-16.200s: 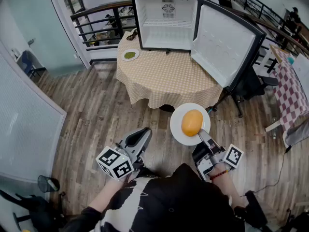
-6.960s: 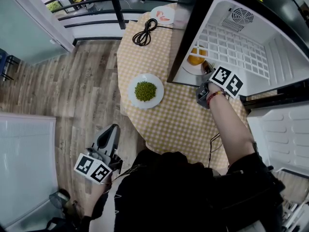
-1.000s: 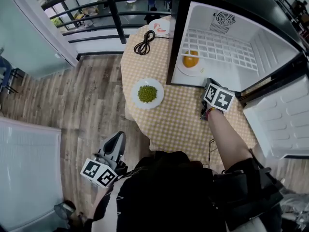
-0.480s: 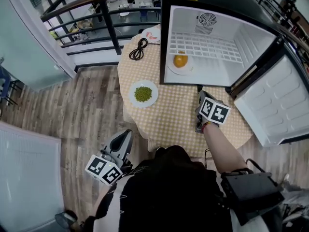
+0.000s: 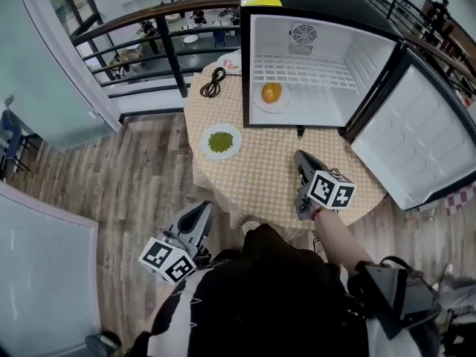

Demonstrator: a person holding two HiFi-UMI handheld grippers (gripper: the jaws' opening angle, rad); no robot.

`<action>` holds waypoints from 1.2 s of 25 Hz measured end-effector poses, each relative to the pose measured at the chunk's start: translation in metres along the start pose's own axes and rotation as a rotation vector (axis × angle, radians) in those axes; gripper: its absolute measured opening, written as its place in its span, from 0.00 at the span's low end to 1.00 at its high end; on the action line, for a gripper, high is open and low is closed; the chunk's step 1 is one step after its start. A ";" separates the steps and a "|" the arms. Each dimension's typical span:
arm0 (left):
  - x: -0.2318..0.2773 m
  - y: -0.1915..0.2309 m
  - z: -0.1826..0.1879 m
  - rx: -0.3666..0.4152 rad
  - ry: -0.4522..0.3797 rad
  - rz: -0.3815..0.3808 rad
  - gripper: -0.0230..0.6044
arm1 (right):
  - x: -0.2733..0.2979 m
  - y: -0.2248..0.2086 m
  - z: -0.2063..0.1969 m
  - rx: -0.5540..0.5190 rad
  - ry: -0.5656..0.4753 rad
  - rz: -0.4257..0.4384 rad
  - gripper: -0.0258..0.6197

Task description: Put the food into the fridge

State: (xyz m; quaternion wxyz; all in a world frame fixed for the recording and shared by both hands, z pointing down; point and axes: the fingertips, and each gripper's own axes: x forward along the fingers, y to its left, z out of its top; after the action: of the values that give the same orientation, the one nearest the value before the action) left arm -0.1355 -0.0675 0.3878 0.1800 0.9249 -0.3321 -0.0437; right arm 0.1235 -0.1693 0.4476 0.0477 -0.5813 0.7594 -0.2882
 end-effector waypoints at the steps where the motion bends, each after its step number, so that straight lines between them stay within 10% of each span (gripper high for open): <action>1: -0.002 -0.004 -0.002 -0.002 -0.002 -0.004 0.06 | -0.008 0.011 -0.001 0.006 -0.012 0.051 0.07; 7: -0.004 -0.028 -0.011 -0.010 -0.001 -0.051 0.06 | -0.048 0.047 -0.004 -0.011 0.001 0.190 0.07; 30: 0.029 -0.111 -0.029 0.019 0.038 -0.116 0.06 | -0.151 0.037 0.016 -0.147 0.026 0.200 0.06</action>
State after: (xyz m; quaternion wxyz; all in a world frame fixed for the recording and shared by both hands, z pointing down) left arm -0.0413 0.0022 0.3756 0.1748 0.9449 -0.2749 -0.0331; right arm 0.1462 -0.0318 0.3763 0.0234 -0.5008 0.8333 -0.2330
